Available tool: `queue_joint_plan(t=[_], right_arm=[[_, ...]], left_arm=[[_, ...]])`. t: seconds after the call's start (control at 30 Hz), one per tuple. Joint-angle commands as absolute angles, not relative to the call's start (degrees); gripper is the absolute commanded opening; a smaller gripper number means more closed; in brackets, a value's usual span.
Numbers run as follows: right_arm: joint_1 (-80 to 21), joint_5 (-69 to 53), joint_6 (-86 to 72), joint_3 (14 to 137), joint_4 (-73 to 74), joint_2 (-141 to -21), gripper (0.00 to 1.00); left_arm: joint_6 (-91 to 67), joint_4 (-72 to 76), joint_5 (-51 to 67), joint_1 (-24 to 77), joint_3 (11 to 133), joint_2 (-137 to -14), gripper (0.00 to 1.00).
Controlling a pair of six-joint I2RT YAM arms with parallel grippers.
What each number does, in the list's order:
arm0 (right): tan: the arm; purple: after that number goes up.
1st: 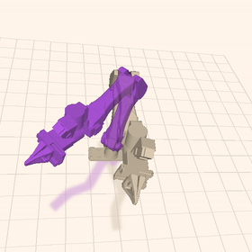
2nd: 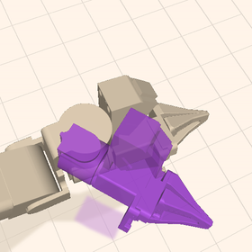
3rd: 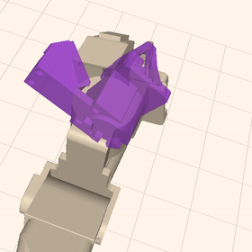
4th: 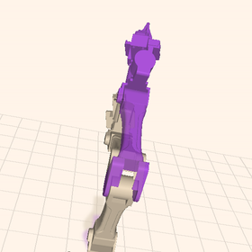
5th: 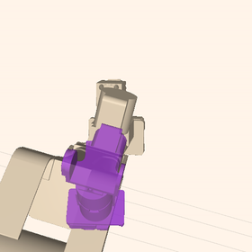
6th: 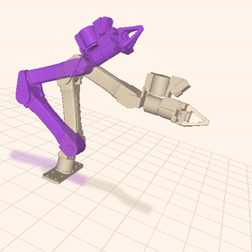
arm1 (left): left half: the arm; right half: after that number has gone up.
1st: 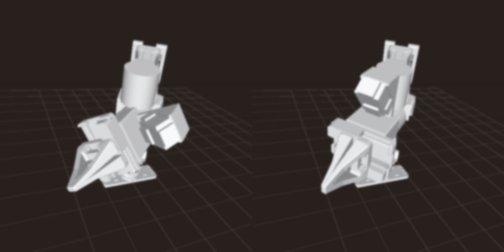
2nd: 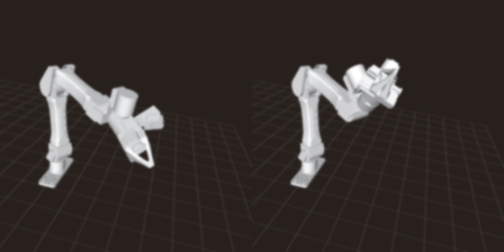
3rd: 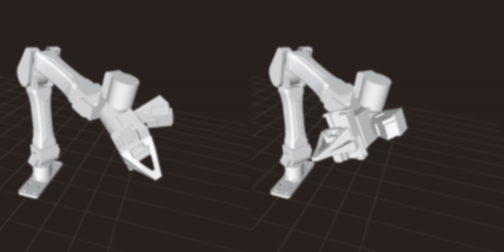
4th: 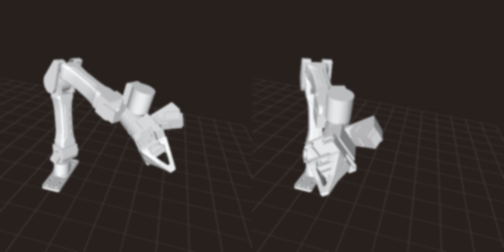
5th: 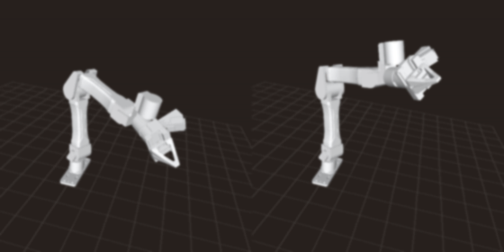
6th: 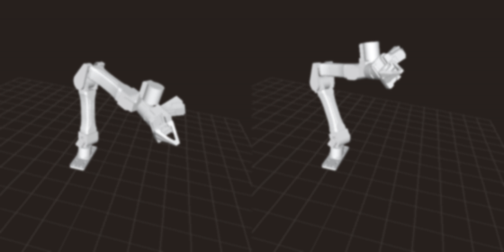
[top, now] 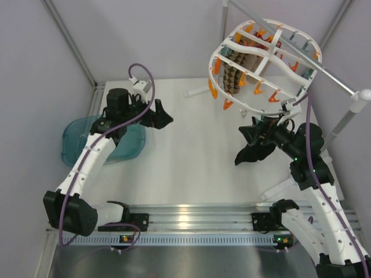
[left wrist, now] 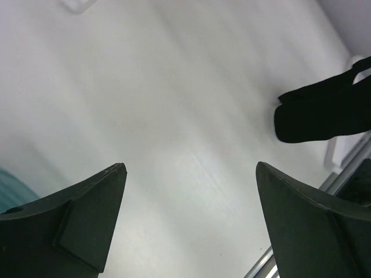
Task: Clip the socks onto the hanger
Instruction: Reset both arms
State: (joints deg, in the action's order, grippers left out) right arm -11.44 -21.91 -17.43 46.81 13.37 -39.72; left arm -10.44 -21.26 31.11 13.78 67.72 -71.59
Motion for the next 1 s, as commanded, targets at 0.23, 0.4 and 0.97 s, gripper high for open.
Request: queue_joint_plan(t=[0.23,0.4,0.97], right_arm=[[-11.25,-16.35,-17.93,46.66,7.74,-38.75,1.0],[-10.99,-17.57,-17.31,48.96,9.58,-40.69,1.0],[-10.9,-21.45,3.5,46.75,11.87,-39.2,1.0]], left_arm=[[-2.98,-32.44,28.73,11.95,62.59,-59.77,0.98],[-5.1,-32.08,29.62,11.95,63.1,-59.68,0.98],[-7.29,-21.02,38.74,11.95,62.75,-59.59,0.98]])
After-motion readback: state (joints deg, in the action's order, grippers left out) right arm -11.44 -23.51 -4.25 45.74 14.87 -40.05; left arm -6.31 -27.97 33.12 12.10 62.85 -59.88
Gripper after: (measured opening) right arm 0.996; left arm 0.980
